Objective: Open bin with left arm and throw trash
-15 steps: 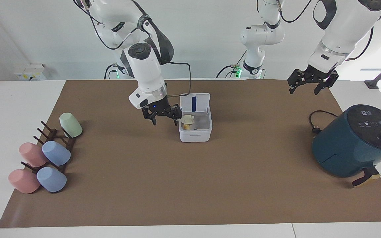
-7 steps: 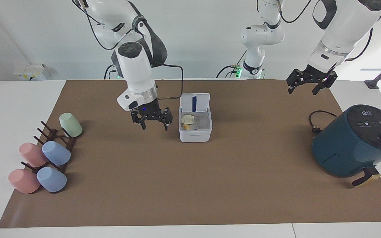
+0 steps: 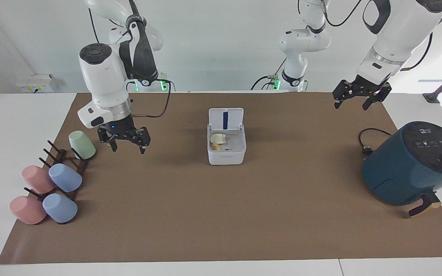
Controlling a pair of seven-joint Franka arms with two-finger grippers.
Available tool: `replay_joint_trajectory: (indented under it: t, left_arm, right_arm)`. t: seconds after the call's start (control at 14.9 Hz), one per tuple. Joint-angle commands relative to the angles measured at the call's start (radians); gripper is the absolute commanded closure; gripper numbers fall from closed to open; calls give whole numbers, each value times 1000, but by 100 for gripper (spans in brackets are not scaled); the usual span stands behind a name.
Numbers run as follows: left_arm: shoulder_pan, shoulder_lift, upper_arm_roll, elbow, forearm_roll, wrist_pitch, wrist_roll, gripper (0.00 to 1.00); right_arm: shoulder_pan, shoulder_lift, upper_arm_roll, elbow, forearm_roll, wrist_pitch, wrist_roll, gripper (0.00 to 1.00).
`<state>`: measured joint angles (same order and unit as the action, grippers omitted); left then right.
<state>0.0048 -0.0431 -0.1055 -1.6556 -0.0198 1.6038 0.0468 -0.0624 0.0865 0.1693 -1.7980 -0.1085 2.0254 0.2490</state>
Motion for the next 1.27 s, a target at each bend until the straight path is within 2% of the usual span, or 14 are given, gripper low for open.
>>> replay_joint_trajectory:
  t: [0.0, 0.33, 0.6, 0.74, 1.0, 1.21]
  left_arm:
    - [-3, -9, 10, -13, -12, 13, 10, 0]
    - [-6, -8, 10, -13, -12, 13, 8, 0]
    - [-9, -8, 10, -13, -12, 11, 8, 0]
    - [-9, -9, 12, -13, -9, 10, 5, 0]
    - [-9, -8, 10, -13, -9, 13, 4, 0]
    - [-9, -8, 10, -13, -9, 13, 4, 0]
  right_arm:
    - [33, -72, -88, -6, 9, -89, -109, 0]
    - [68, -181, -200, 3, 58, -266, -171, 0]
    - [69, -156, -214, 181, 58, -506, -169, 0]
    - [69, -159, -215, 216, 67, -569, -171, 0]
    - [69, -166, -226, 220, 98, -585, -166, 0]
    - [65, -110, -223, 278, 89, -580, -166, 0]
